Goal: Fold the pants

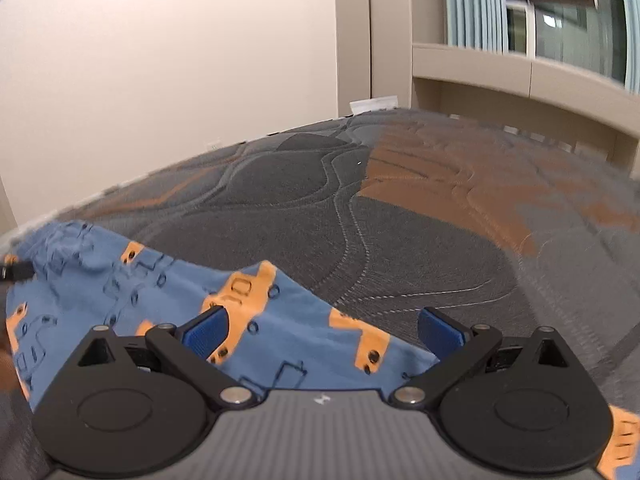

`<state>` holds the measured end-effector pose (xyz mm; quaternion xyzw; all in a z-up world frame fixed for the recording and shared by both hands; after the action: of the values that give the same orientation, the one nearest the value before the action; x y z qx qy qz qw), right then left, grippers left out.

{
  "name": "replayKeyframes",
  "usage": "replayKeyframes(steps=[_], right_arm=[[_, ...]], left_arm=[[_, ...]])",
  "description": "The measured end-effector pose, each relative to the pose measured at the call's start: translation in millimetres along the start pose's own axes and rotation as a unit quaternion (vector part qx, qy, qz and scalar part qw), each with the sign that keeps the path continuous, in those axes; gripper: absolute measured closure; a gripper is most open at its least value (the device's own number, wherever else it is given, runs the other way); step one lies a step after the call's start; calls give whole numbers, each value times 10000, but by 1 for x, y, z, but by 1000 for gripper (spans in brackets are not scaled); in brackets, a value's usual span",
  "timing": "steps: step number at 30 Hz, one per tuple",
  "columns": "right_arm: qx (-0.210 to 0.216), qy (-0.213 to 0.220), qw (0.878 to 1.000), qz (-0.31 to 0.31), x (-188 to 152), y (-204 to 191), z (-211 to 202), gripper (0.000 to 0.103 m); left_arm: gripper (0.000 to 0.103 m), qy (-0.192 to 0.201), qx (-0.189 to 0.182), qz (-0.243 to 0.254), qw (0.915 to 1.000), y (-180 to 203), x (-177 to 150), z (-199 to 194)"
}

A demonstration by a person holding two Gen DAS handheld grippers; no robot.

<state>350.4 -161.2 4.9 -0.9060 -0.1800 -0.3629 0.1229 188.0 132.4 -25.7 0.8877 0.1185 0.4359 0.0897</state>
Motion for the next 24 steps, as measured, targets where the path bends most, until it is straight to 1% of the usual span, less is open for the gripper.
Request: replayKeyframes(steps=[1, 2, 3, 4, 5, 6, 7, 8, 9, 10, 13, 14, 16, 17, 18, 19, 20, 21, 22, 23, 24], right_arm=[[139, -33, 9999, 88, 5, 2, 5, 4], [249, -72, 9996, 148, 9, 3, 10, 10], [431, -144, 9988, 195, 16, 3, 18, 15], [597, -215, 9977, 233, 22, 2, 26, 24], [752, -291, 9964, 264, 27, -1, 33, 29], [922, -416, 9945, 267, 32, -4, 42, 29], [1020, -551, 9931, 198, 37, -9, 52, 32], [1028, -625, 9927, 84, 40, -13, 60, 44], [994, -678, 9927, -45, 42, -18, 66, 58], [931, -705, 9930, -149, 43, -21, 71, 83], [905, -633, 9936, -228, 45, -24, 71, 92], [861, -586, 9943, -244, 45, -24, 69, 93], [782, -551, 9952, -229, 43, -24, 70, 93], [730, -543, 9956, -241, 41, -25, 71, 90], [618, -505, 9963, -306, 40, -28, 70, 86], [401, -443, 9972, -444, 40, -33, 68, 73], [229, -380, 9973, -590, 40, -39, 65, 65], [150, -312, 9970, -691, 41, -46, 61, 65], [249, -247, 9964, -778, 42, -55, 57, 62], [440, -197, 9954, -831, 44, -64, 54, 54], [663, -134, 9937, -896, 46, -76, 50, 51]], left_arm=[[85, -103, 21, -43, 9999, -2, -2, 5], [85, -218, 24, -123, 9997, -4, -5, 10], [85, -248, 9, -194, 9995, -6, -7, 12], [85, -213, -9, -214, 9995, -7, -6, 12], [85, -165, -38, -235, 9996, -7, -5, 9], [85, -131, -67, -250, 9996, -7, -4, 7], [85, -118, -86, -255, 9996, -7, -3, 6], [85, -118, -99, -251, 9996, -7, -3, 5], [85, -108, -115, -254, 9996, -7, -3, 3], [85, -83, -135, -268, 9995, -8, -2, 2], [85, 7, -141, -184, 9997, -6, 0, -4], [85, -29, -95, -152, 9998, -6, -1, 0], [85, -220, -57, -254, 9994, -11, -5, 9], [85, -269, -55, -292, 9992, -12, -7, 12], [85, -261, -69, -321, 9991, -13, -8, 13], [85, -252, -81, -339, 9991, -13, -9, 12], [84, -246, -81, -328, 9991, -13, -9, 11], [84, -245, -72, -314, 9992, -13, -9, 11], [84, -247, -67, -316, 9992, -13, -8, 11], [84, -246, -73, -337, 9991, -13, -8, 11], [84, -243, -83, -367, 9990, -14, -9, 11]])
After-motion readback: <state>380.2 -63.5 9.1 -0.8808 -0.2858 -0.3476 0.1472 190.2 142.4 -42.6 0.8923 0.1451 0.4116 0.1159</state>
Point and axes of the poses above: each gripper's, at about its wrist camera, not at the fingertips, and z roughly the way its jaws point, y to its right, x to its top, the point moved 4 cm from there along z, roughly the way its jaws point, and after that the axes turned 12 degrees about -y, right-handed, at the moved point
